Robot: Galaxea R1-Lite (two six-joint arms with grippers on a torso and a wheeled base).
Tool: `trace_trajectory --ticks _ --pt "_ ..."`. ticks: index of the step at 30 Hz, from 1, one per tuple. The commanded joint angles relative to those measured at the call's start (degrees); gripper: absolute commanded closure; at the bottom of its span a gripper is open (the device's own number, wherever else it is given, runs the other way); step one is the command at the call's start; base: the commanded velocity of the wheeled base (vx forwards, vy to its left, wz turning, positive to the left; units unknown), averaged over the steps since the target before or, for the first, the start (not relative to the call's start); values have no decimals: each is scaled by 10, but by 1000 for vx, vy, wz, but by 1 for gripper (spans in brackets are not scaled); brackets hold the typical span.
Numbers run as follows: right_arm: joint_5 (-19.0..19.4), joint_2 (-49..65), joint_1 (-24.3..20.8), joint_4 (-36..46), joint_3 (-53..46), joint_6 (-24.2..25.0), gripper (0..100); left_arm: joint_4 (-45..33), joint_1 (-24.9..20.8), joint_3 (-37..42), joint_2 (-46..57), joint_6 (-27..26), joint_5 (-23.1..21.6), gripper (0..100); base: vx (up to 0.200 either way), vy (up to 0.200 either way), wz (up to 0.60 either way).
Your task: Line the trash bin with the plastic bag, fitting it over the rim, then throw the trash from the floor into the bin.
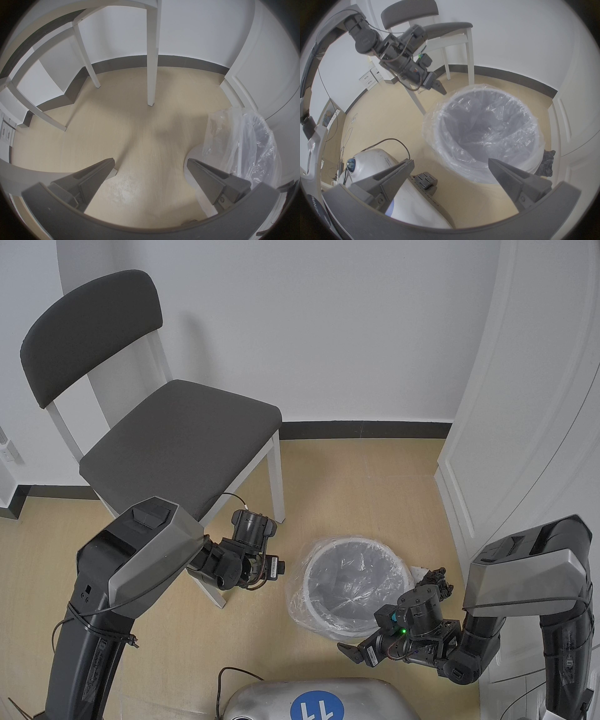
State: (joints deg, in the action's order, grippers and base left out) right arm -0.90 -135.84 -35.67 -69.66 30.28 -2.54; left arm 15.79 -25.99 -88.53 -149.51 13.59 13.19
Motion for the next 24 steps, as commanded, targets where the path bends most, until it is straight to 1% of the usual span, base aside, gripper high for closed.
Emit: trace_trajectory --ticks 1,7,8,12,15,16,18,20,24 --pt "-3 -43 6 0 19 0 0 0 0 1 1 0 0 0 0 0 0" --pt "-4 -59 22 0 37 1 0 1 0 1 1 0 0 0 0 0 0" --pt "-4 -59 22 0 37 1 100 1 0 1 1 0 0 0 0 0 0" --pt "-4 -54 19 -7 36 2 100 1 1 0 1 0 0 0 0 0 0" --pt "-5 -50 17 -26 30 2 100 1 1 0 1 0 0 0 0 0 0" --pt "-5 -45 15 -45 19 1 100 1 0 0 1 0 0 0 0 0 0" --pt "-5 -38 8 -55 4 -2 100 1 0 0 1 0 0 0 0 0 0" --pt "-5 -33 -1 -56 -4 -5 100 1 1 0 1 0 0 0 0 0 0" --pt "-5 -37 -5 -55 -15 -12 100 1 1 0 1 0 0 0 0 0 0"
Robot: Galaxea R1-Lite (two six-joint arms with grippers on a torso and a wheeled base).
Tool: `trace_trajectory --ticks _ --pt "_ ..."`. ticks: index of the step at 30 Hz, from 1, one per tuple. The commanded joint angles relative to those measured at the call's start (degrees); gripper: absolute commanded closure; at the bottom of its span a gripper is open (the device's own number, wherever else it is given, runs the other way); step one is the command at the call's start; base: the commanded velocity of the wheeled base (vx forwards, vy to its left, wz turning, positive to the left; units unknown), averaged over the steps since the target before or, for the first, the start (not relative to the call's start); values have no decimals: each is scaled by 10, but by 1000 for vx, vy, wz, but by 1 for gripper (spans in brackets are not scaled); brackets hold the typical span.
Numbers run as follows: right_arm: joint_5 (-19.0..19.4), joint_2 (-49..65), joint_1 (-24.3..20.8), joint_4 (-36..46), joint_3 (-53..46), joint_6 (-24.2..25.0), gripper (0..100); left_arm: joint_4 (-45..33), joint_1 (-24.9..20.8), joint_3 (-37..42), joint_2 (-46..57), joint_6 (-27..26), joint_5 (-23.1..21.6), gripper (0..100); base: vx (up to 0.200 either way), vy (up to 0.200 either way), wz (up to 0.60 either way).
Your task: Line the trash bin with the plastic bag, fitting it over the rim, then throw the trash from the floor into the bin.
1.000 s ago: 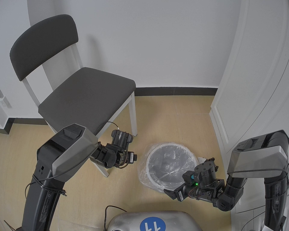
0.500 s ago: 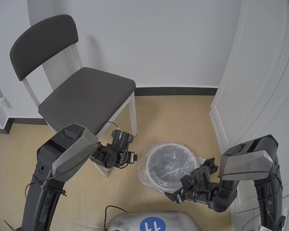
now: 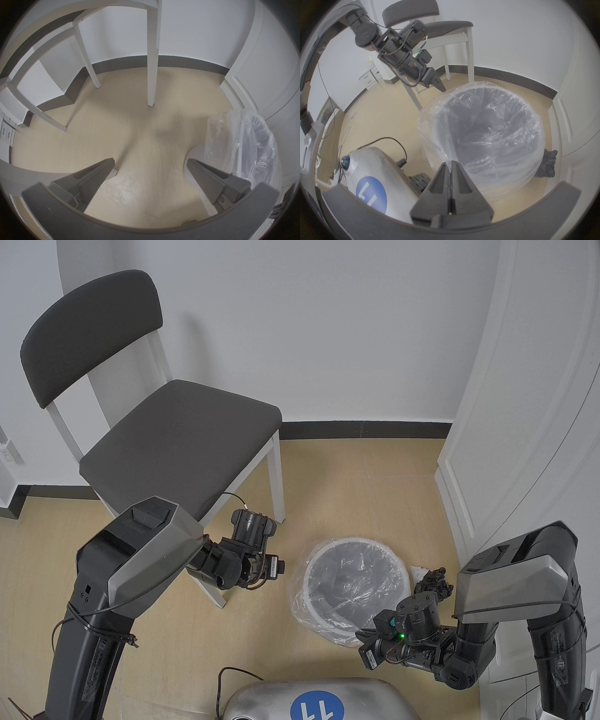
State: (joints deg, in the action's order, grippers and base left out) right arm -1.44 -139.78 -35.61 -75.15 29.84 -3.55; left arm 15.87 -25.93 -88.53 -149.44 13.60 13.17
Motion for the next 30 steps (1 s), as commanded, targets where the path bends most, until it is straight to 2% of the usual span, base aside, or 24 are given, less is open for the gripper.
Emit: trace_trajectory --ticks 1,10,19,21,26,30 --pt "2 -1 -4 6 -14 -13 100 0 0 0 0 0 0 0 0 0 0" --pt "7 -37 7 26 -1 -33 100 0 0 -2 0 0 0 0 0 0 0" --pt "-3 -15 50 215 108 -26 100 2 1 -1 11 1 1 0 0 0 0" --pt "-14 -19 57 221 130 -16 100 12 1 0 11 1 1 0 0 0 0" --pt "-55 -45 56 198 186 57 100 28 0 1 9 0 1 0 0 0 0" --pt "-68 -59 60 155 200 72 100 28 1 0 9 0 1 0 0 0 0"
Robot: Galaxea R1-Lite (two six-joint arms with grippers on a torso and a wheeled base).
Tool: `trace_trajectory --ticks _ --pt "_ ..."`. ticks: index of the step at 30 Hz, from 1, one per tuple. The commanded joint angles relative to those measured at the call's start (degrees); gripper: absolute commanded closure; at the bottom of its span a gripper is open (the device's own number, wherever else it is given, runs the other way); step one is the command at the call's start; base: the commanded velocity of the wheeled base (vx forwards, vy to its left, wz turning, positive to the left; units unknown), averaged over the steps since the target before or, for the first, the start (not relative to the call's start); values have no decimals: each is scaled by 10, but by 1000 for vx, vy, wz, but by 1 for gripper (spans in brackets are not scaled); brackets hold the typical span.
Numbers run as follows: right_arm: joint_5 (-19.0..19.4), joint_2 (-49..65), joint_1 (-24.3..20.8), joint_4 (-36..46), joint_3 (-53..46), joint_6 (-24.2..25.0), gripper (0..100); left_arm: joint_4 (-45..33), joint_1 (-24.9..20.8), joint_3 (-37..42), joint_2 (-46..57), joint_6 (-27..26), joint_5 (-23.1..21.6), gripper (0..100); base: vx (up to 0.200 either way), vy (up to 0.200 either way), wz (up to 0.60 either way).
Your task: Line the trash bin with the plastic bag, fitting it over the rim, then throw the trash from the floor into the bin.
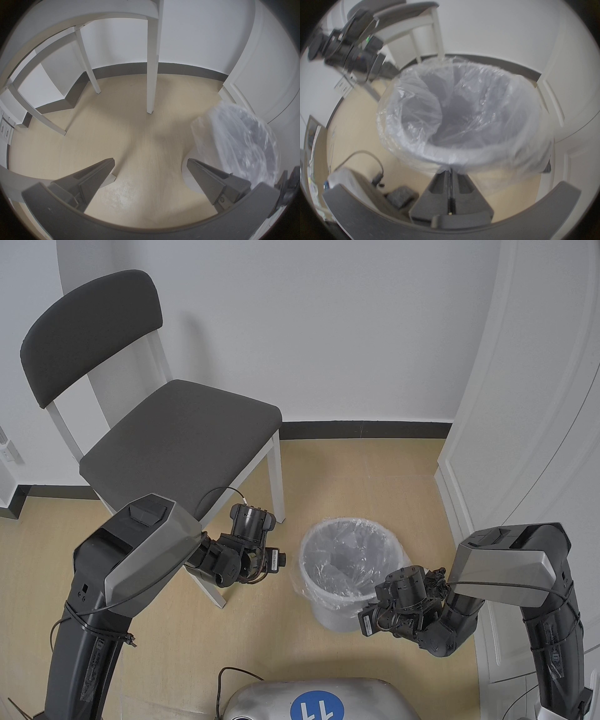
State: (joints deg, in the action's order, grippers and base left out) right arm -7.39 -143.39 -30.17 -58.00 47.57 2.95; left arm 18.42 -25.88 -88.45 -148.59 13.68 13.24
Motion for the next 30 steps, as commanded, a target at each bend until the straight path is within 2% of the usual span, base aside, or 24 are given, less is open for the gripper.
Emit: trace_trajectory --ticks 1,6,12,17,22,30 --pt "-9 -24 7 -20 23 7 100 2 0 -1 1 0 0 0 0 0 0" --pt "-9 -25 13 -31 17 5 100 3 0 -1 1 -1 0 0 0 0 0" --pt "-1 -11 13 -18 -17 -21 100 3 0 0 1 0 1 0 0 0 0" --pt "1 4 13 28 -28 -26 100 3 0 1 2 0 0 0 0 0 0" --pt "27 12 -1 22 -62 -43 100 3 0 5 6 0 0 0 0 0 0" --pt "28 14 -25 2 -88 -49 100 4 0 8 10 0 0 0 0 0 0"
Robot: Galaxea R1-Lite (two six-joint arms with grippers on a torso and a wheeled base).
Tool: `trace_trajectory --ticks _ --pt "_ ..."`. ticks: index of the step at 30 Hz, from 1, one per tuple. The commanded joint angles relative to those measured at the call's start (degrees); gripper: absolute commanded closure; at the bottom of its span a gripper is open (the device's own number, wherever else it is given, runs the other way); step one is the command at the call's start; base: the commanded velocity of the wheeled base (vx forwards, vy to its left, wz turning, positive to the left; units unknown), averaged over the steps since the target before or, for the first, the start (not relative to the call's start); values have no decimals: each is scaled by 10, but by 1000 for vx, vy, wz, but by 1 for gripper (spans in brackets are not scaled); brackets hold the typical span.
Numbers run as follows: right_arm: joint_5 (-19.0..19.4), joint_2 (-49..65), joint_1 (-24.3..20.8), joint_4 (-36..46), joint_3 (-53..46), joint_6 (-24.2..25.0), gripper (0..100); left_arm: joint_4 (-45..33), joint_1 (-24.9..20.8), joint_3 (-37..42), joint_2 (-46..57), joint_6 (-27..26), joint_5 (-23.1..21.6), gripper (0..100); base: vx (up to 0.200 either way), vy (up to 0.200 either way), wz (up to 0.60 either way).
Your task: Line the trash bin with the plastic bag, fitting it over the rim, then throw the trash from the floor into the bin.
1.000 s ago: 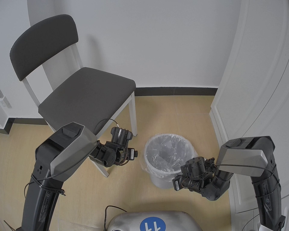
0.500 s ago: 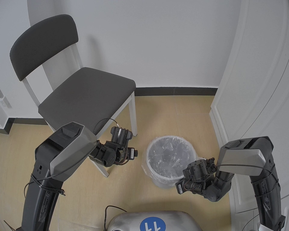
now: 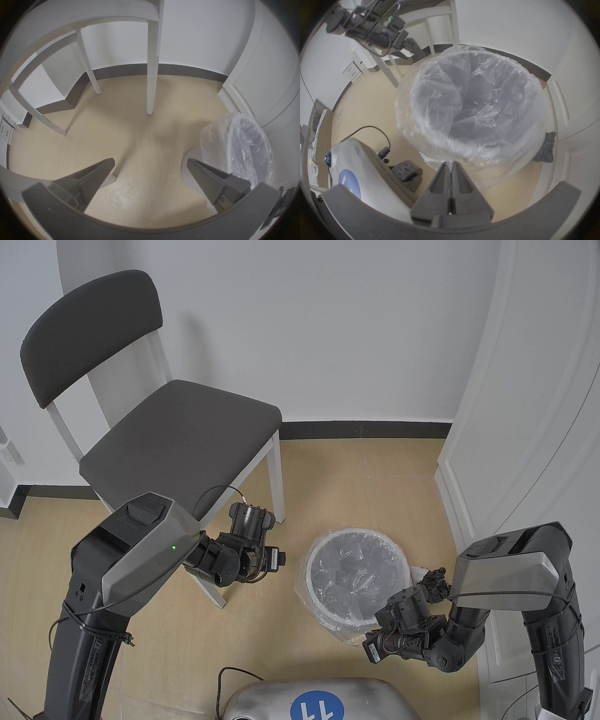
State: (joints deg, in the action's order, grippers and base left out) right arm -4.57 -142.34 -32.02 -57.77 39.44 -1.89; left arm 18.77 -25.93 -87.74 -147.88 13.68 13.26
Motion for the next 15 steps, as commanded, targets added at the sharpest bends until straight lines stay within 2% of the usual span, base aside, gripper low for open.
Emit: trace_trajectory --ticks 1,4,5,10,15 --pt "0 5 -8 1 -7 0 100 0 -1 2 4 0 0 0 0 0 0" --pt "0 8 -13 5 -17 -5 100 2 -3 5 6 0 0 0 0 0 0" --pt "0 8 -15 4 -18 -7 0 3 -3 6 6 0 0 0 0 0 0" --pt "0 7 -17 -9 -26 -13 0 20 -5 17 12 -1 0 0 0 0 0" --pt "-1 22 -46 -76 -74 -16 0 25 -11 37 44 0 -1 0 0 0 0"
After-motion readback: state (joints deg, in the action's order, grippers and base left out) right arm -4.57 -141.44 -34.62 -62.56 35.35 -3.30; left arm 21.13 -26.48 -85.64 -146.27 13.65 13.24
